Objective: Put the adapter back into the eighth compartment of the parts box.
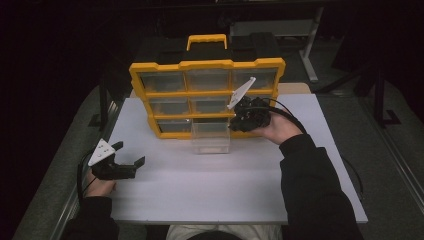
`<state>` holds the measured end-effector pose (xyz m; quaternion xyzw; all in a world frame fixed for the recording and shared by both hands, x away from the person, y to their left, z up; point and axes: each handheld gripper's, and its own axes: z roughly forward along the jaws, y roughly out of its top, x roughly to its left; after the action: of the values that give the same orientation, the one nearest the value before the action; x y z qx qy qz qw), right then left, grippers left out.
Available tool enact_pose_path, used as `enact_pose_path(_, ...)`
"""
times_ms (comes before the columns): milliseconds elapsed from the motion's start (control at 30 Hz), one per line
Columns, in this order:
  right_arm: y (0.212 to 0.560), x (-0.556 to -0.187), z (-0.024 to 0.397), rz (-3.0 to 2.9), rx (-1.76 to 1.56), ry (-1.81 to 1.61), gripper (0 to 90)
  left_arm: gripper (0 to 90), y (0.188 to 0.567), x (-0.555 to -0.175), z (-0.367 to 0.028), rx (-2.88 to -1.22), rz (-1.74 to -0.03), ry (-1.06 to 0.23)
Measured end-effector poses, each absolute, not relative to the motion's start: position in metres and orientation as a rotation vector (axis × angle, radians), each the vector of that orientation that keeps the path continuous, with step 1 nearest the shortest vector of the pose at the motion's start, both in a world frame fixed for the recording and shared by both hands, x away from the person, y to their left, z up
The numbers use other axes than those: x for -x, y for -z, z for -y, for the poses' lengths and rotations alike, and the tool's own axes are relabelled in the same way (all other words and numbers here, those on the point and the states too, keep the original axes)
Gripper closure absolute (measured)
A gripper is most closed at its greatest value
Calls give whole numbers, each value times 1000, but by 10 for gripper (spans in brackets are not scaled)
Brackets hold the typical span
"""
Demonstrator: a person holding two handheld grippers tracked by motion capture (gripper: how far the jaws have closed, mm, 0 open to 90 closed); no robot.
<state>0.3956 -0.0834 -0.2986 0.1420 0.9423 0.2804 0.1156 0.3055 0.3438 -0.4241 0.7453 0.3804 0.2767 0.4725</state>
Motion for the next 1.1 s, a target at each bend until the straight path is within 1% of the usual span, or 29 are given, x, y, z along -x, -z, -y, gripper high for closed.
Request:
enact_pose_path(467,297,-402,65,-2770,-384,-826,750,0,424,-305,-344,-1823,-930,-676)
enact_pose_path(1100,314,-409,44,-2813,-345,-806,750,0,424,-306,-344,-1822,-930,-675)
